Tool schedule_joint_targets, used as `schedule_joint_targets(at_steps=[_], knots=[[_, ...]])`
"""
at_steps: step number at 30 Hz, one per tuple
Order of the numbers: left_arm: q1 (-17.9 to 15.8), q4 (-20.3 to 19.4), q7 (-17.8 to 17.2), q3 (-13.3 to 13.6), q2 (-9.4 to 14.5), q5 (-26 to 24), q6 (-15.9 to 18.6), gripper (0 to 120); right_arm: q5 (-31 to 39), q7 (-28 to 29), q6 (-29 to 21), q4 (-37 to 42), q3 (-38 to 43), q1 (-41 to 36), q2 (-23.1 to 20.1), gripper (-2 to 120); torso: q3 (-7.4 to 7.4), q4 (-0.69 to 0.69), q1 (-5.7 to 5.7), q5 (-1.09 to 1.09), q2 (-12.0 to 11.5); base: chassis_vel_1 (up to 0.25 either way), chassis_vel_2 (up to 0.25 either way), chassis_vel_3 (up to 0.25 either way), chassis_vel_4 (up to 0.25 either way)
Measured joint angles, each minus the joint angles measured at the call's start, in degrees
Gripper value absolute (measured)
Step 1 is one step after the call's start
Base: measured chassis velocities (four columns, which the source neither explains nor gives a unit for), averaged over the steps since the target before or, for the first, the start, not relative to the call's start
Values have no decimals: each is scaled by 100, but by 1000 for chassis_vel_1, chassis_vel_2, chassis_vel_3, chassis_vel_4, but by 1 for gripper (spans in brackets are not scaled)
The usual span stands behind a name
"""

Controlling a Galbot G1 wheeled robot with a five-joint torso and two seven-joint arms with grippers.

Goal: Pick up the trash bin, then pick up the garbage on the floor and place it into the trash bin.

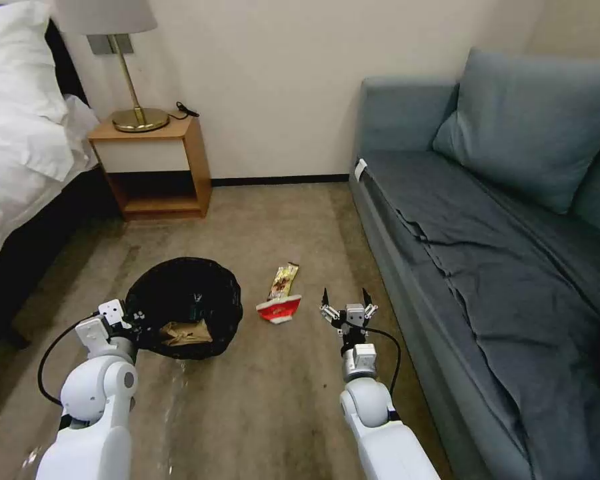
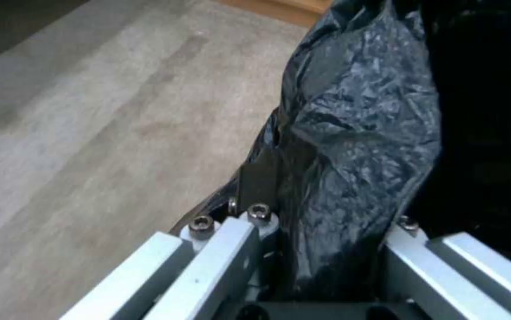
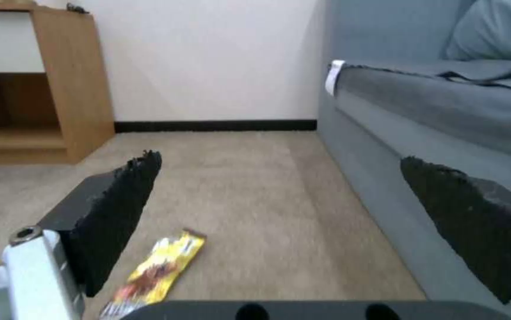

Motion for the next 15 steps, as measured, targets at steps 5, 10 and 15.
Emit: schedule_joint_targets(at_steps=[5,10,15], knots=[[0,30,3,12,-23,19,-9,2,-16,-23,25,-44,2,0,-3,100,0,-1,0,0,0,-226,238,241,-239],[-16,54,3,19,-42,31,-18,2,-26,-44,38,-65,-5,1,-6,100,0,0,0,0,0,-197,188,203,-203],[-37,78,5,25,-63,35,-27,2,-26,-109,124,-125,-73,23,-39,100,1,-1,0,1,0,-153,155,154,-154]])
